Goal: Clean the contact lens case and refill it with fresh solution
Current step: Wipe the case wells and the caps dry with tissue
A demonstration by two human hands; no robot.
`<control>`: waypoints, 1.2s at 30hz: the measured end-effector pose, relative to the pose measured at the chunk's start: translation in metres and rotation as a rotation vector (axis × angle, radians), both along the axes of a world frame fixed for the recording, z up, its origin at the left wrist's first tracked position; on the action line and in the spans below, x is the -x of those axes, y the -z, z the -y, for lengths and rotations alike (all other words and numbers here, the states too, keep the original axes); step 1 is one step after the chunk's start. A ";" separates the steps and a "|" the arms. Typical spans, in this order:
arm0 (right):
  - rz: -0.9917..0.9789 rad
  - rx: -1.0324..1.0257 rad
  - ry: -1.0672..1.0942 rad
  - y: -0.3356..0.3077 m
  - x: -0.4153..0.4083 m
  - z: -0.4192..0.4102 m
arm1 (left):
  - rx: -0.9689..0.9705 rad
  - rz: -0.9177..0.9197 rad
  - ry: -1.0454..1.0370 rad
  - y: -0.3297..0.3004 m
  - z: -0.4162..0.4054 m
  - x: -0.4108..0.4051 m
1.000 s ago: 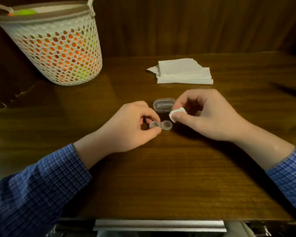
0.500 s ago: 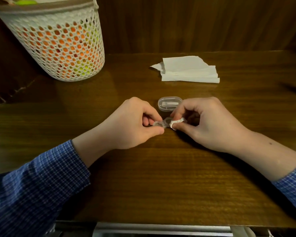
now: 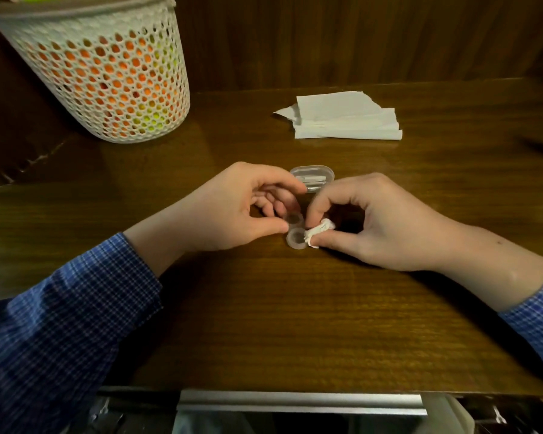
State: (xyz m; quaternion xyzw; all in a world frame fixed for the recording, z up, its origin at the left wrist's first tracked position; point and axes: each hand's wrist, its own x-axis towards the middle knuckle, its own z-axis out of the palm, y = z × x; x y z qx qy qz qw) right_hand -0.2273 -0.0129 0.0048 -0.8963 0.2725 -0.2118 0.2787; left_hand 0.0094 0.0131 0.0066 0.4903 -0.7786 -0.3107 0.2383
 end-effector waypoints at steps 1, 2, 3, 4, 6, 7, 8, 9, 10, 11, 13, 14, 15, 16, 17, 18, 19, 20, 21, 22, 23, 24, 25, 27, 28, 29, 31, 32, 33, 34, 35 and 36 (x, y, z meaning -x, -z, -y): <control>0.005 0.004 0.003 0.001 -0.001 0.000 | -0.001 -0.033 -0.007 0.001 0.000 0.002; 0.010 0.010 0.006 0.001 -0.002 -0.001 | 0.000 -0.058 -0.017 0.003 0.000 0.003; 0.013 0.018 0.008 0.002 -0.003 -0.001 | 0.005 -0.076 -0.032 0.004 0.000 0.005; 0.015 0.028 0.013 0.002 -0.003 -0.001 | 0.015 -0.084 -0.051 0.005 -0.001 0.007; 0.013 0.050 0.027 0.002 -0.003 -0.001 | 0.045 -0.074 -0.086 0.006 -0.002 0.011; 0.011 0.058 0.036 0.002 -0.003 -0.001 | 0.059 -0.061 -0.096 0.006 -0.002 0.011; 0.011 0.062 0.044 0.002 -0.003 -0.001 | 0.068 -0.047 -0.104 0.006 -0.003 0.011; 0.013 0.064 0.051 0.002 -0.003 -0.001 | 0.066 -0.038 -0.114 0.005 -0.004 0.011; 0.013 0.063 0.057 0.002 -0.003 0.000 | 0.052 -0.031 -0.125 0.003 -0.004 0.011; 0.012 0.060 0.065 0.002 -0.003 0.000 | 0.036 -0.021 -0.136 0.002 -0.006 0.011; 0.019 0.047 0.086 0.002 -0.003 0.000 | 0.024 0.012 -0.165 0.001 -0.009 0.012; 0.028 0.039 0.100 0.002 -0.003 0.000 | 0.032 0.035 -0.182 0.002 -0.011 0.014; 0.035 0.033 0.115 0.002 -0.003 0.001 | 0.051 0.064 -0.197 0.003 -0.013 0.016; 0.040 0.026 0.130 0.003 -0.003 0.001 | 0.075 0.093 -0.209 0.004 -0.015 0.018; 0.046 0.018 0.144 0.003 -0.003 0.000 | 0.096 0.115 -0.214 0.005 -0.016 0.020; 0.052 0.008 0.158 0.003 -0.004 0.000 | 0.108 0.122 -0.213 0.005 -0.017 0.021; 0.055 0.001 0.172 0.004 -0.005 0.000 | 0.108 0.118 -0.210 0.005 -0.017 0.022; 0.055 -0.005 0.187 0.005 -0.006 -0.001 | 0.103 0.111 -0.208 0.005 -0.017 0.022; 0.055 -0.009 0.205 0.006 -0.007 -0.001 | 0.098 0.107 -0.207 0.004 -0.016 0.023; 0.056 -0.013 0.223 0.006 -0.009 -0.001 | 0.093 0.104 -0.206 0.003 -0.016 0.023; 0.057 -0.016 0.242 0.007 -0.010 -0.001 | 0.087 0.099 -0.207 0.003 -0.016 0.023; 0.059 -0.018 0.261 0.007 -0.011 -0.001 | 0.078 0.092 -0.212 0.003 -0.016 0.024; 0.062 -0.020 0.282 0.007 -0.012 0.000 | 0.069 0.085 -0.219 0.002 -0.016 0.025; 0.069 -0.013 0.322 0.007 -0.014 0.000 | 0.052 0.074 -0.232 0.002 -0.016 0.026; 0.072 -0.005 0.342 0.007 -0.015 -0.001 | 0.047 0.068 -0.237 0.002 -0.017 0.027; 0.075 0.007 0.363 0.008 -0.016 -0.001 | 0.047 0.062 -0.245 0.002 -0.017 0.028; 0.088 0.027 0.414 0.010 -0.018 -0.002 | 0.054 0.057 -0.274 0.004 -0.018 0.030; 0.096 0.030 0.442 0.012 -0.020 -0.003 | 0.058 0.057 -0.293 0.005 -0.019 0.031; 0.103 0.029 0.466 0.013 -0.022 -0.002 | 0.066 0.059 -0.313 0.006 -0.020 0.032; 0.110 0.025 0.486 0.013 -0.023 -0.002 | 0.077 0.061 -0.331 0.008 -0.020 0.033; 0.120 0.016 0.498 0.012 -0.024 0.000 | 0.086 0.063 -0.346 0.008 -0.021 0.033; 0.137 0.000 0.507 0.011 -0.024 0.001 | 0.088 0.063 -0.358 0.009 -0.021 0.033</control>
